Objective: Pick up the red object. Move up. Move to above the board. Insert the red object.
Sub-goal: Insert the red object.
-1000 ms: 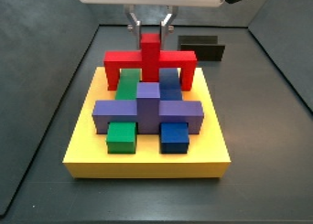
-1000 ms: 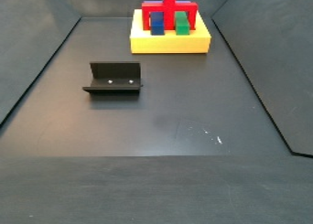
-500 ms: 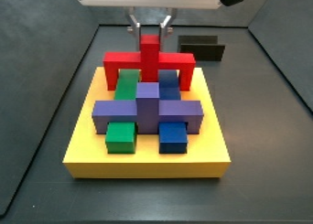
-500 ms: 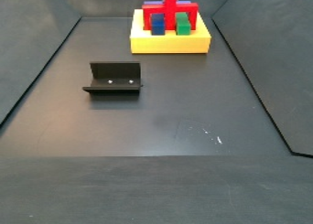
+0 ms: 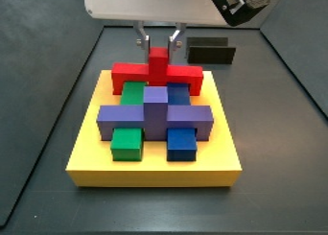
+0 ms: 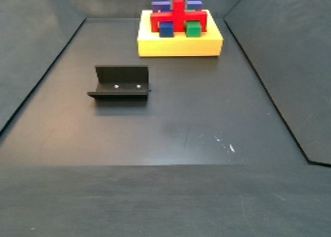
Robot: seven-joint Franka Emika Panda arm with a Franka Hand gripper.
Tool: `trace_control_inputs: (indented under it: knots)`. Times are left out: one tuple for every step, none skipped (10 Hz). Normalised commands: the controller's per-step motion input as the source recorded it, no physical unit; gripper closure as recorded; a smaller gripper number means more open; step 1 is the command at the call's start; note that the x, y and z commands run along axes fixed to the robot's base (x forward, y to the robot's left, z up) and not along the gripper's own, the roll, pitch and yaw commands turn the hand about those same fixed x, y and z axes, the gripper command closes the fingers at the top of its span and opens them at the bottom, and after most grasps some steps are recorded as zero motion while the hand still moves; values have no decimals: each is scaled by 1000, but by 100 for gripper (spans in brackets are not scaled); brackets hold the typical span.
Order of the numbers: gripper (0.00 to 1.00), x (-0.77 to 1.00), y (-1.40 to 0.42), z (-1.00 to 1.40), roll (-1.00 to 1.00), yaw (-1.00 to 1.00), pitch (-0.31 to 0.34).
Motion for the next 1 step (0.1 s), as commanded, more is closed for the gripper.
trace_control_inputs:
  knots:
    - [100,0,0,0,0,0,0]
